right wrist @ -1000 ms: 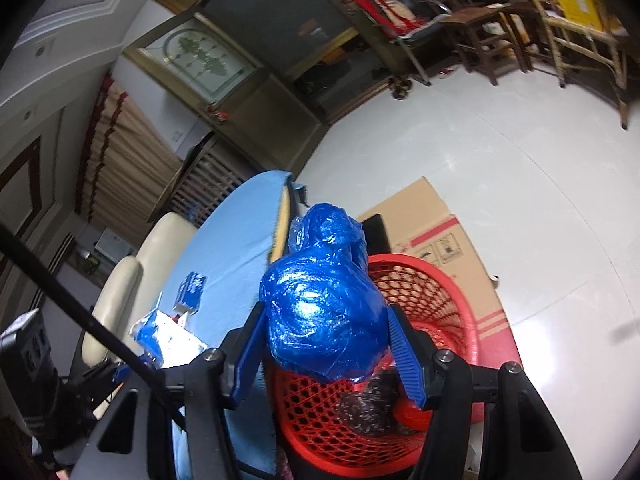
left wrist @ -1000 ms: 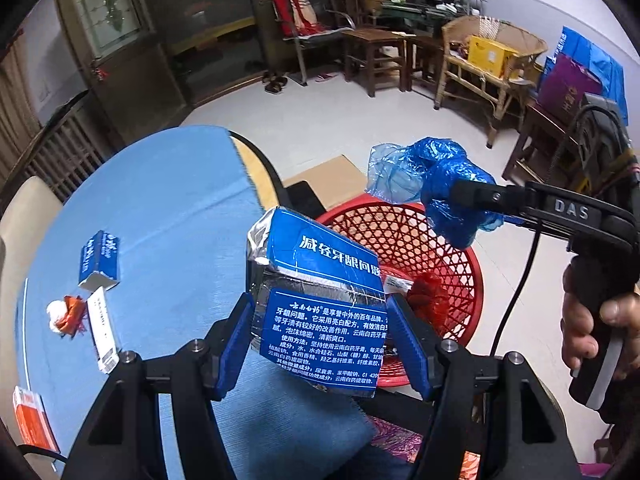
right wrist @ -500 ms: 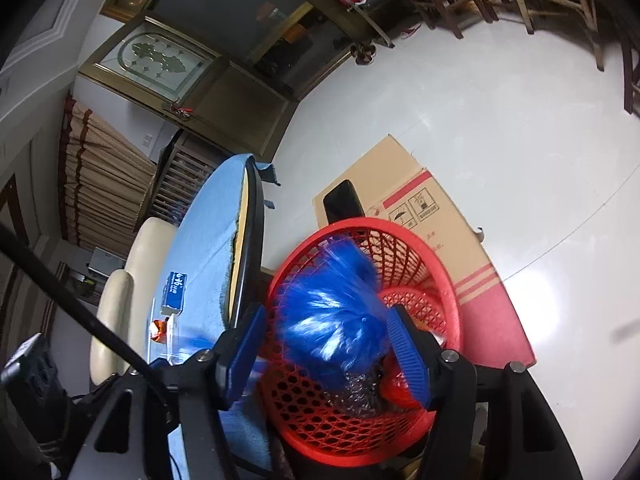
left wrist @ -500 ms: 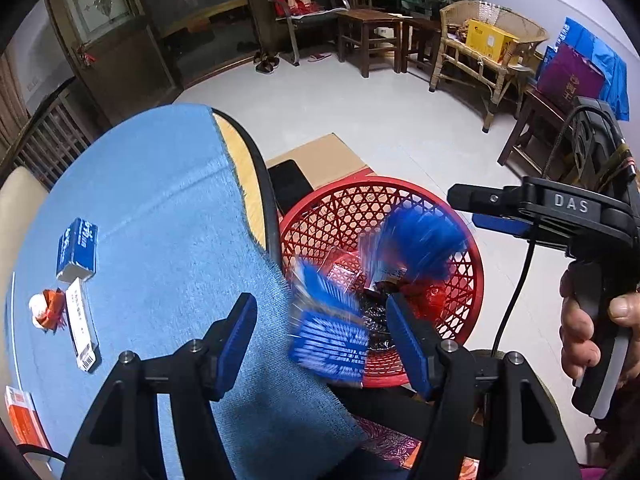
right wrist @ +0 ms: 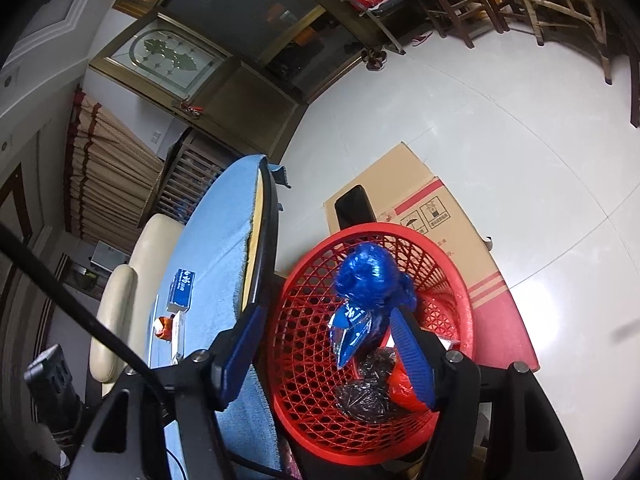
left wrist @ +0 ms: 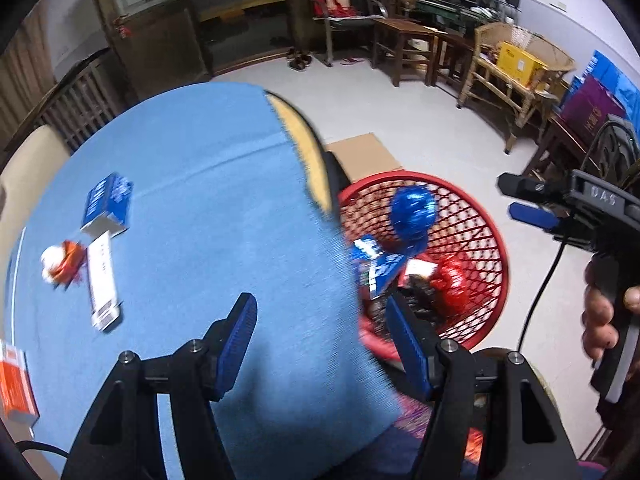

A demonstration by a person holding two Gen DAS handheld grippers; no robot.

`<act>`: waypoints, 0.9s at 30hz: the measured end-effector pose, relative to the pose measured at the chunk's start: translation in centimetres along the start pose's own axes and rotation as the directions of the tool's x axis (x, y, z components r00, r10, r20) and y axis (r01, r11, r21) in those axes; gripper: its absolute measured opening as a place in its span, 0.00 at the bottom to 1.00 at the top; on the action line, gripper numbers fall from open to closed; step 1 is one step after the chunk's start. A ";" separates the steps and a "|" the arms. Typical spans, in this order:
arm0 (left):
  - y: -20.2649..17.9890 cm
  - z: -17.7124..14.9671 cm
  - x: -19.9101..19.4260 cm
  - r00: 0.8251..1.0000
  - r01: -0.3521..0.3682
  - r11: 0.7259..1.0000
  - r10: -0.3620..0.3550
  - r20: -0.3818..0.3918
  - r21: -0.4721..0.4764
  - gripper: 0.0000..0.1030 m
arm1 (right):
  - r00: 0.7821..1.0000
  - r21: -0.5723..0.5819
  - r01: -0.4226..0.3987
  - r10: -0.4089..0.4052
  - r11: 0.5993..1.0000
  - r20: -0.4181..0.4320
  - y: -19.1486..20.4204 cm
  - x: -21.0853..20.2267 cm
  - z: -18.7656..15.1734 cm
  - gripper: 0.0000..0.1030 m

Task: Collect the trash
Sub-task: 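Open both grippers to drop the blue box and blue bag into the basket, then move back to the table and grasp the white medicine box with the right gripper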

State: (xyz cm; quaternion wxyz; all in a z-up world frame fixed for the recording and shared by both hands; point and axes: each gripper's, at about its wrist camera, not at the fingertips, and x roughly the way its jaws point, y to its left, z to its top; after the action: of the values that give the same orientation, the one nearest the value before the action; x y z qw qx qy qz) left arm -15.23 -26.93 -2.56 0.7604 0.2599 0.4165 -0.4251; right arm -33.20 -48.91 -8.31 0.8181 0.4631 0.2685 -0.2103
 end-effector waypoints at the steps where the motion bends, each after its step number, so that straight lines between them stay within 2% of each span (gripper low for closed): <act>1: 0.6 -0.4 -0.1 1.000 -0.007 1.000 0.007 0.001 -0.010 0.66 | 1.000 -0.006 0.001 -0.001 1.000 -0.002 0.2 0.1 -0.1 0.68; 7: 5.0 -3.5 -1.3 0.997 -0.069 0.991 0.071 0.017 -0.115 0.66 | 1.000 -0.036 0.002 -0.003 0.999 -0.020 1.7 0.8 -0.6 0.68; 14: 11.2 -7.0 -3.2 0.987 -0.148 0.955 0.160 0.024 -0.256 0.66 | 0.999 -0.112 -0.009 0.003 0.994 -0.052 4.9 1.8 -1.5 0.68; 21: 18.3 -10.8 -4.7 0.972 -0.207 0.887 0.233 0.014 -0.413 0.66 | 0.993 -0.231 -0.046 0.019 0.972 -0.117 11.0 4.8 -2.4 0.68; 27: 23.2 -14.0 -5.7 0.959 -0.246 0.818 0.284 -0.008 -0.520 0.66 | 0.980 -0.402 -0.119 0.042 0.908 -0.194 19.9 9.1 -4.8 0.68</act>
State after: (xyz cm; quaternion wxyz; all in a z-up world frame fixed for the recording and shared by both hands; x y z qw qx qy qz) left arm -2.63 -2.32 -4.03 0.8677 0.0871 0.4481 -0.1968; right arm -15.58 -36.05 -3.35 0.8773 0.3082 0.3607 -0.0721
